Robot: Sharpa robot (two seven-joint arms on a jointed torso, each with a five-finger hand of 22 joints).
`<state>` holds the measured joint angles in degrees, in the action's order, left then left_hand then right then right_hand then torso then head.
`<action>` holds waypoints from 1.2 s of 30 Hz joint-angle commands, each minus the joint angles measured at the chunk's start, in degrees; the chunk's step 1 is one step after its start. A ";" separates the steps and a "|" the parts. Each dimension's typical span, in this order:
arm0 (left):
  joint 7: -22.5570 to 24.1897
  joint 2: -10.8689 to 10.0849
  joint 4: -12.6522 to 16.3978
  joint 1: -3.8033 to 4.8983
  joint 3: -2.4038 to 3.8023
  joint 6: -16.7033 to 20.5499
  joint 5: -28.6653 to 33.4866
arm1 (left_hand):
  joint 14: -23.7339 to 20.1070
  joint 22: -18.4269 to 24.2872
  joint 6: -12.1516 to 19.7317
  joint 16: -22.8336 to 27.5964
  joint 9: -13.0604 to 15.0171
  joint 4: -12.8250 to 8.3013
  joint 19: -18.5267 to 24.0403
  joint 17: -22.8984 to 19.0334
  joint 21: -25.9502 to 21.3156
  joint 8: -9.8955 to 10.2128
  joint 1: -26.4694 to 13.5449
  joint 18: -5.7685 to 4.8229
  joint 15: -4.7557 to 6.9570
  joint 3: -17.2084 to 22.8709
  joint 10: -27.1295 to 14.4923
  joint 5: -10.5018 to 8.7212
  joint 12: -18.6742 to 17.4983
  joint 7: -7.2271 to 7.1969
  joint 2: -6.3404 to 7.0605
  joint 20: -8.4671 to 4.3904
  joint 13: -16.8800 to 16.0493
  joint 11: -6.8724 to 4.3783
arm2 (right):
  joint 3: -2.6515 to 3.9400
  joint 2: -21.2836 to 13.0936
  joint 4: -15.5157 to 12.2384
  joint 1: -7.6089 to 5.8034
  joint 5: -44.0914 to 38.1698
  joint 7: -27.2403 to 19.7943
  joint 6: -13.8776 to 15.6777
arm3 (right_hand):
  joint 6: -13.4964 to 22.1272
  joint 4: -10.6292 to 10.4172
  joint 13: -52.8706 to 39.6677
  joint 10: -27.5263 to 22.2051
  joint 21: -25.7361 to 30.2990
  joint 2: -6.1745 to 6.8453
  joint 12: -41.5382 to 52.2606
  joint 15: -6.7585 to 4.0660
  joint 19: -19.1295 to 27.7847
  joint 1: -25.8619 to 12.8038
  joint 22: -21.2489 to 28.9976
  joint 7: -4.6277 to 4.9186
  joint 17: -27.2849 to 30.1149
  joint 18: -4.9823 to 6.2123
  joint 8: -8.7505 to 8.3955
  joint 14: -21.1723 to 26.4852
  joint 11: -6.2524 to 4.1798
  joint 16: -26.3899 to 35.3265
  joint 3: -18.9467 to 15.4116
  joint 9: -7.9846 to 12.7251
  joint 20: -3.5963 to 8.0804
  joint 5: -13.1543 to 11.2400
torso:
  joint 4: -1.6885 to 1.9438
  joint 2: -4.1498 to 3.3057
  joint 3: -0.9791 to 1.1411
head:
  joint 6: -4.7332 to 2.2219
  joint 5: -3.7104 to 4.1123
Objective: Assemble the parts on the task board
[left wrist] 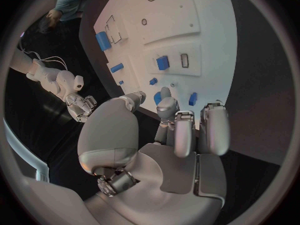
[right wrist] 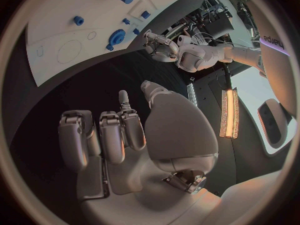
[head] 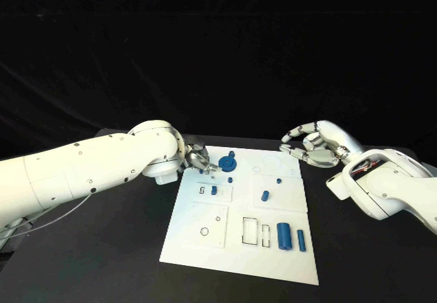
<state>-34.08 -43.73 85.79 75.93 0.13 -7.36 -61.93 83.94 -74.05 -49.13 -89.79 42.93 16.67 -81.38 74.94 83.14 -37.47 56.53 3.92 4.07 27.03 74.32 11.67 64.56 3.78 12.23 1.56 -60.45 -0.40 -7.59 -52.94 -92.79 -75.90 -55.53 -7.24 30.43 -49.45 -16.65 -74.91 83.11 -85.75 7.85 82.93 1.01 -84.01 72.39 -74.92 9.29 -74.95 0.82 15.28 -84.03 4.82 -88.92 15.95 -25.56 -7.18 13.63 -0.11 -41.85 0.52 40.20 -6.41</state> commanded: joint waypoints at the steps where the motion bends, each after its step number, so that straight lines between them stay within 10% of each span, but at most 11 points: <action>1: 0.44 0.68 -1.71 0.59 0.13 -3.42 -0.85 | 6.06 0.25 0.32 -0.21 -0.49 -0.01 0.24 15.06 -0.33 0.64 0.92 -0.43 -0.38 -0.69 -0.36 0.08 -0.38 0.22 0.33 0.26 0.45 0.19 | 0.00 0.07 -0.02 0.09 -0.11 -0.31 0.08 | 0.16 -0.06 -7.52 -0.02 0.10 -0.18 -0.16 -0.49 -2.63 -0.61 -11.97 -0.10 -11.20 0.47 0.36 -5.00 -0.27 0.30 -0.30 -0.10 0.47 -0.29 | 0.05 -0.10 -0.03 | 0.07 0.06; 20: 0.65 6.55 -14.05 1.88 -0.74 -7.03 -2.31 | 6.06 0.09 0.64 -0.21 -1.49 0.02 0.16 15.06 -0.30 1.85 1.75 -0.45 -0.72 -1.72 -0.40 0.11 -0.37 0.62 0.04 0.59 0.59 0.55 | 0.00 0.45 0.01 0.18 -0.22 -0.08 0.18 | 0.18 -0.03 -7.46 -0.07 0.23 -0.21 -0.22 -0.50 -2.53 -0.66 -11.88 -0.10 -11.15 0.50 0.39 -4.99 -0.29 0.32 -0.34 -0.11 0.48 -0.23 | 0.13 -0.04 -0.10 | 0.32 0.20; 36: 0.81 8.68 -18.67 1.89 -1.36 -8.11 -3.17 | 6.06 0.29 0.64 -0.21 -1.83 -0.01 0.30 15.06 -0.41 2.20 2.26 -0.40 -0.84 -1.99 -0.71 0.12 -0.65 0.76 -0.27 0.70 0.95 0.68 | 0.00 0.61 0.02 0.18 -0.30 0.01 0.15 | 0.18 -0.02 -7.49 -0.03 0.26 -0.22 -0.18 -0.50 -2.51 -0.67 -11.86 -0.11 -11.12 0.51 0.40 -4.98 -0.29 0.33 -0.36 -0.11 0.48 -0.19 | 0.12 -0.02 -0.03 | 0.57 0.17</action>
<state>-33.91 -35.33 67.18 77.67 -1.23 -13.80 -64.67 83.93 -73.81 -48.62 -89.79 41.17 16.68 -81.17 74.92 82.92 -35.51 58.29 3.93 3.66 25.45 73.91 11.67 64.08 4.30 11.99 1.76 -59.59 0.01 -7.59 -52.41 -92.75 -75.75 -55.52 -7.14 30.61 -49.45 -16.66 -74.90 83.11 -85.75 7.62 82.93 1.01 -84.01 72.16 -74.95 9.29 -74.92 0.82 15.51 -84.03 4.82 -88.92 15.96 -25.60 -7.18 13.64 -0.05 -41.89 0.48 40.73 -6.27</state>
